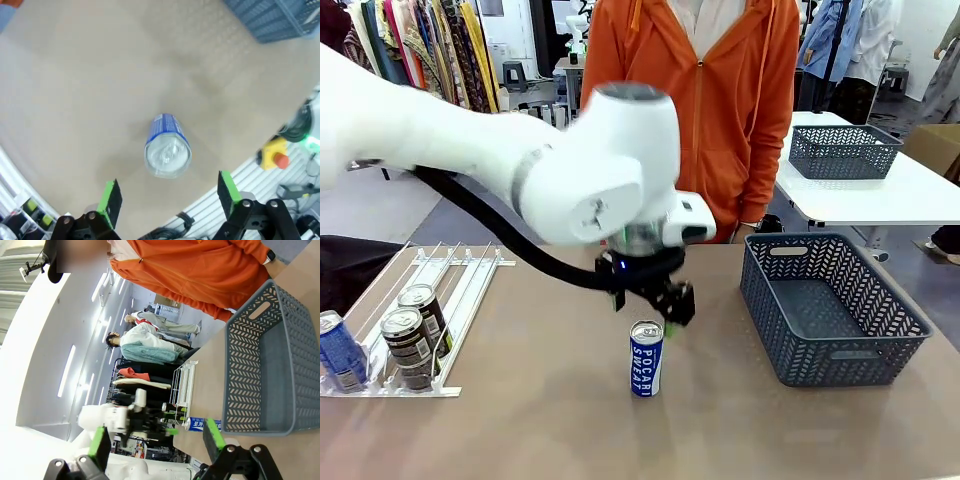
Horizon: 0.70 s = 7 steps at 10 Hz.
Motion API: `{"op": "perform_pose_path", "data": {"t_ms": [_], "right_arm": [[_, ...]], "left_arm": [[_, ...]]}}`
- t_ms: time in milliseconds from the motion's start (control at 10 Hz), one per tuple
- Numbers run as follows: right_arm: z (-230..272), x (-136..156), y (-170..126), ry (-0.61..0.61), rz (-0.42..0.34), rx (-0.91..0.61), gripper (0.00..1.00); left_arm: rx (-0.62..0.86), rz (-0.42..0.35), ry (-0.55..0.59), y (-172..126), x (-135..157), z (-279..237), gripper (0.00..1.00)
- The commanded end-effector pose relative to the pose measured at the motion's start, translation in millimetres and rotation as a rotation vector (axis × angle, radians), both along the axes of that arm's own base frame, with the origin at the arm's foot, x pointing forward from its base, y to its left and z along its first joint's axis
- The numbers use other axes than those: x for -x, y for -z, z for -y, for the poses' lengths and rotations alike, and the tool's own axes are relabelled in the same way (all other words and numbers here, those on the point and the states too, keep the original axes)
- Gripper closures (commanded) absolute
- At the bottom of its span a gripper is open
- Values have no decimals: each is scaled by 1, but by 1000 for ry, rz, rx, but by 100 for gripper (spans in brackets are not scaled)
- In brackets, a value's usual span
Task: Retrieve and store the cans from the dispenser.
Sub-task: Pick up one can from the Automatic Can Dispenser and place it in the middle of the table.
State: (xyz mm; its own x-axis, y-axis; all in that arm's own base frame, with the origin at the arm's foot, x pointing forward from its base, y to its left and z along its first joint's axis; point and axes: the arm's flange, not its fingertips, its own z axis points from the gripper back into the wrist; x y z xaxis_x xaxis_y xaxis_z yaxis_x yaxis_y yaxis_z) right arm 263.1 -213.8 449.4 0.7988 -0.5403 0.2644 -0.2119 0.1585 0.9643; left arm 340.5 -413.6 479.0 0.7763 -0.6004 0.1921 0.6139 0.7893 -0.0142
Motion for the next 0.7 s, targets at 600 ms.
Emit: {"op": "perform_pose_path", "data": {"t_ms": [600], "right_arm": [[0,-2,-5,9,12,-16,0]], "left_arm": [[840,-141,-373,-103,45,-458,0]]}}
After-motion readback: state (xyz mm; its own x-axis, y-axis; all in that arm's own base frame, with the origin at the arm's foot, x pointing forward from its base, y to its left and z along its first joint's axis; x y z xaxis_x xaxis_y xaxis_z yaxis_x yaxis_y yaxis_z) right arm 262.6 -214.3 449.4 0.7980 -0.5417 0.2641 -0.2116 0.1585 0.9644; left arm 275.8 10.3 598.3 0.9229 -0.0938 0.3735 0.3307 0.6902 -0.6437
